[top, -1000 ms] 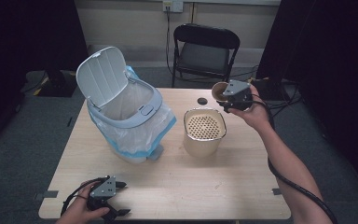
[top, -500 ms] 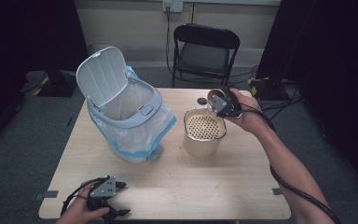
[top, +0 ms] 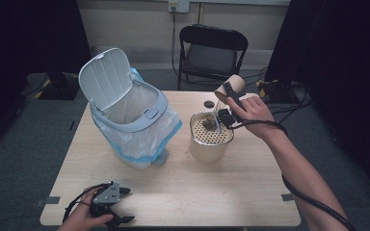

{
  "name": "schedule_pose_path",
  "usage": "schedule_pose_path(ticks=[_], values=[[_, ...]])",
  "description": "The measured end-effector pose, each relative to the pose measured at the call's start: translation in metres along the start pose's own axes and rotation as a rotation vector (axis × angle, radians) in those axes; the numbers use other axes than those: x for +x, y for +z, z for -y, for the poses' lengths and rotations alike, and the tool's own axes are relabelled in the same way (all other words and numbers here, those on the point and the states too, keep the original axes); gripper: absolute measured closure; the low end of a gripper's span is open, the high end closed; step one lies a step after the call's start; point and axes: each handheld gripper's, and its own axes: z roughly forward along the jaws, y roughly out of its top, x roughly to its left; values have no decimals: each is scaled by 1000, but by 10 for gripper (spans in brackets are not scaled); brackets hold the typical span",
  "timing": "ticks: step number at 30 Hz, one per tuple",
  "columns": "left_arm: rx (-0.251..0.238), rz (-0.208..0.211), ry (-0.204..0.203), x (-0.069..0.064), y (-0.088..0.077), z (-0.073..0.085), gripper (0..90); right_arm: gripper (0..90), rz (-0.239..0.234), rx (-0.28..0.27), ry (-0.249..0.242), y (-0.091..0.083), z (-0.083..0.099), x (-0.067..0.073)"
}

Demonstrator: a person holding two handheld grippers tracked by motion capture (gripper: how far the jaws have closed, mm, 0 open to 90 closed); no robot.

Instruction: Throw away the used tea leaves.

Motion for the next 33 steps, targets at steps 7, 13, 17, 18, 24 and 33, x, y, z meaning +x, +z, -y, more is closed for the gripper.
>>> schedule_pose_path(ticks=[7,13,17,18,24,33], values=[[2,0,3,0,0,0,90,305,-249,-72,448,6,15,-10],[-1,1,3,0,0,0,90,303,-487,-146,813,14,32,-10],[0,-1,3,0,0,0,90,302,-624,-214,1058,18,44,-9],[0,-1,3,0,0,0,90,301,-636,-223,1090,18,45,-9],[0,-1,3,0,0,0,90,299,-712,-261,1199,20,48,-9],[0,-1,3,0,0,0,90,297,-777,-279,1282,22,52,-8]])
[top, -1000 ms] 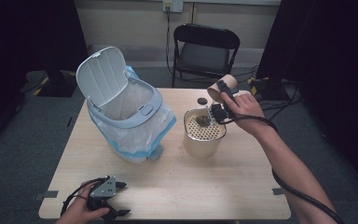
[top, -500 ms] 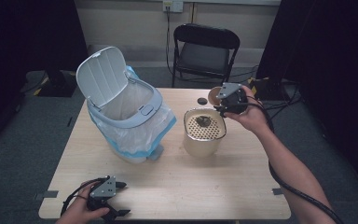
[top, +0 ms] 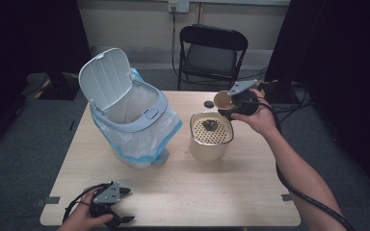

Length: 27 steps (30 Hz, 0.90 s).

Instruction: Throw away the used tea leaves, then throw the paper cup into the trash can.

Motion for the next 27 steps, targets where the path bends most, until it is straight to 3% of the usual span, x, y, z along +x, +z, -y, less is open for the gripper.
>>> schedule_pose_path(ticks=[1,4,7,11,20,27], values=[[0,0,0,0,0,0,90,297,16,7,-22,-1,0,1],[0,0,0,0,0,0,90,296,14,11,-22,-2,-1,1],[3,2,1,0,0,0,90,296,-22,-17,41,-5,-4,-2],[6,4,6,0,-1,0,90,294,-45,-35,77,-6,-7,-6],[6,3,2,-1,-1,0,90,292,-72,-41,94,-10,-20,-6],[5,7,5,-1,-1,0,89,292,-102,-64,140,-12,-28,-7]])
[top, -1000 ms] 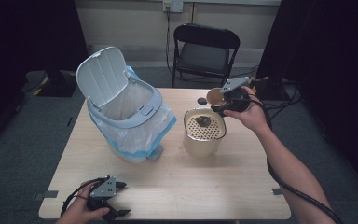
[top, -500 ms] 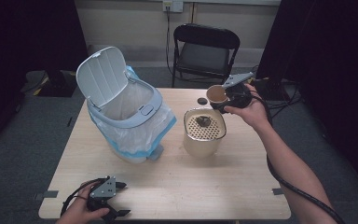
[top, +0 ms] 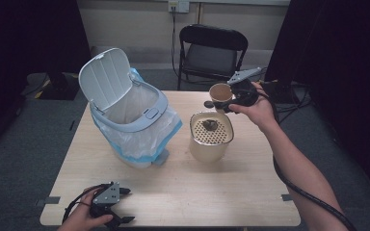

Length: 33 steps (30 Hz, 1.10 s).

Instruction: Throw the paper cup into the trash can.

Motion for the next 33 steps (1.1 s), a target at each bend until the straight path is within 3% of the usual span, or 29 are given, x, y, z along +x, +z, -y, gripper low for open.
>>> schedule_pose_path(ticks=[33], values=[[6,3,4,0,0,0,84,291,-76,-44,5,-10,-62,14]])
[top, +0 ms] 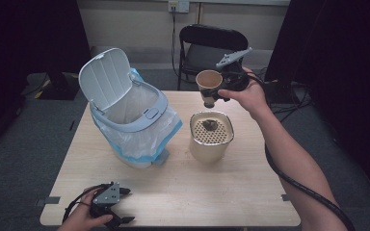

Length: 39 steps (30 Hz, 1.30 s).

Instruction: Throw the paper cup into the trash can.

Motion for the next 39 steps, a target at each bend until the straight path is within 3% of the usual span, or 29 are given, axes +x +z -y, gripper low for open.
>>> schedule_pose_path(ticks=[39], values=[[2,-4,-2,0,0,0,84,290,-95,-46,-31,17,-63,35]])
